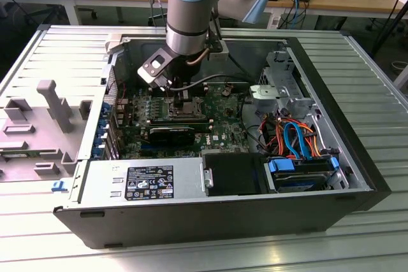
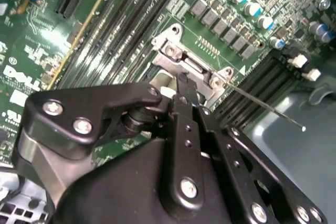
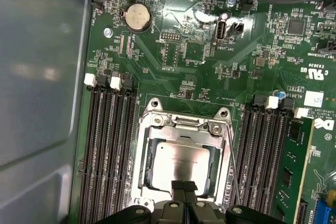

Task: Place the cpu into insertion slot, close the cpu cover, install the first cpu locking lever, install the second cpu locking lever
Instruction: 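Close the cpu cover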

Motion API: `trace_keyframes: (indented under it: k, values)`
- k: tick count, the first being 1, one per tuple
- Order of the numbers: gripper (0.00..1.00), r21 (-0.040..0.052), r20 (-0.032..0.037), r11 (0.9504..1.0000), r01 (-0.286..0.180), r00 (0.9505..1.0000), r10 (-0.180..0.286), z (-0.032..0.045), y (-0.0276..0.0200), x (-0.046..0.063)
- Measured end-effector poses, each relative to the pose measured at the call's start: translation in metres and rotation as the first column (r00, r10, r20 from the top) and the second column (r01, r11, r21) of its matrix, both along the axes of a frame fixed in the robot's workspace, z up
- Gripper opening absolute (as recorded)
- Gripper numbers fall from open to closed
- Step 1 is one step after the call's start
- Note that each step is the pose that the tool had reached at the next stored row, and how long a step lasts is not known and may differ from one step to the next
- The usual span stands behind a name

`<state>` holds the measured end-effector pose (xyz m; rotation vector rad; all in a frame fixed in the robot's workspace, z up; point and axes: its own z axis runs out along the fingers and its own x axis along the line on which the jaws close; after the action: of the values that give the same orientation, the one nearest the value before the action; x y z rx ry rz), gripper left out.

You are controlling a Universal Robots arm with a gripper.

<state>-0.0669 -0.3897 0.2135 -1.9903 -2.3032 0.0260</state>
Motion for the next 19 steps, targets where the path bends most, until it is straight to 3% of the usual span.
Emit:
trace_keyframes:
  k: [4,6,10,12,15,19]
  values:
    - [0.11,0.0026,-0.0107,1.0000,-0.006,0.9999,0.006,0.0001,0.0001,0.012]
    - [0.11,0.0040,-0.0113,1.0000,-0.007,0.9999,0.007,0.0015,0.0002,0.014]
    - [0.11,0.0110,-0.0112,0.9999,-0.007,0.9999,0.007,0.0220,0.0003,0.015]
    - [0.11,0.0131,-0.0111,0.9999,-0.007,0.9999,0.007,0.0278,0.0003,0.015]
    - [0.11,0.0156,-0.0111,0.9999,-0.007,0.9999,0.008,0.0338,0.0003,0.015]
    - [0.11,0.0173,-0.0110,0.9998,-0.007,0.9999,0.008,0.0362,0.0003,0.015]
